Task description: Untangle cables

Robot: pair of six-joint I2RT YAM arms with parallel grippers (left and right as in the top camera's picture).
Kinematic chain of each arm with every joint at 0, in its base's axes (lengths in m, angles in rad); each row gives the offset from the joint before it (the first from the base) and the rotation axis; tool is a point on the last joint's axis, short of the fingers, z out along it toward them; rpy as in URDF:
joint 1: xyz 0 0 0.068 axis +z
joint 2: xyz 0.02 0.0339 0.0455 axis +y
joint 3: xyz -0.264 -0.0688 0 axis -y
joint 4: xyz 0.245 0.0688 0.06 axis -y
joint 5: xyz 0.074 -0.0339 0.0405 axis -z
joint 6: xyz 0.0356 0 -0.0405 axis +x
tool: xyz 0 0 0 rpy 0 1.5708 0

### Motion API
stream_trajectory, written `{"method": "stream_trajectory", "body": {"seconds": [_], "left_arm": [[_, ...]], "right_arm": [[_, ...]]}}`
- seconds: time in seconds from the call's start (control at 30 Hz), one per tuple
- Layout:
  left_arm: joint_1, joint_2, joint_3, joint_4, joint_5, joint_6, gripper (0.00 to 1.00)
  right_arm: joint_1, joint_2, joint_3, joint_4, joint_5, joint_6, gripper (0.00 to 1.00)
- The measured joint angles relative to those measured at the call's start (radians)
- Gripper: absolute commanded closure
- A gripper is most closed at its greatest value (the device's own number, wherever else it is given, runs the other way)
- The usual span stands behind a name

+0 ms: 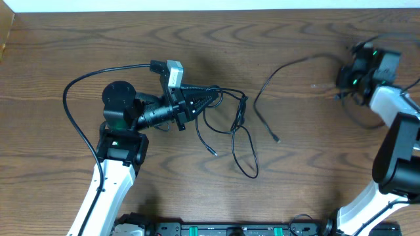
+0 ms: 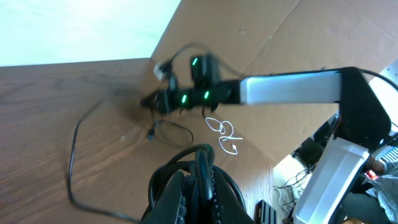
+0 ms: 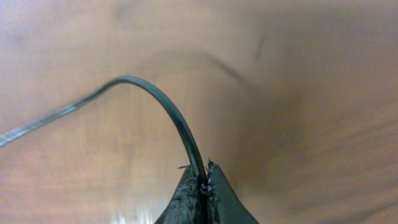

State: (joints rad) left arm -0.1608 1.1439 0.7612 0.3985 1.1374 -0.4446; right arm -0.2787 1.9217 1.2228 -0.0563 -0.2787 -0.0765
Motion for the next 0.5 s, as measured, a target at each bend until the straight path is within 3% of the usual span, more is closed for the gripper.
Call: {"method": "stream_trajectory", "body": {"seconds": [0.27, 0.5], "left_arm": [[0.000, 0.000, 0.000, -0.006, -0.001, 0.000, 0.92], [0.000, 0.000, 0.000, -0.006, -0.007, 0.000, 0.92]], "right_arm": [[-0.066, -0.072, 0.397, 0.060, 0.230, -0.045, 0.99], [-0.173, -0.049, 0.636, 0.129, 0.370, -0.134, 0.99]]}}
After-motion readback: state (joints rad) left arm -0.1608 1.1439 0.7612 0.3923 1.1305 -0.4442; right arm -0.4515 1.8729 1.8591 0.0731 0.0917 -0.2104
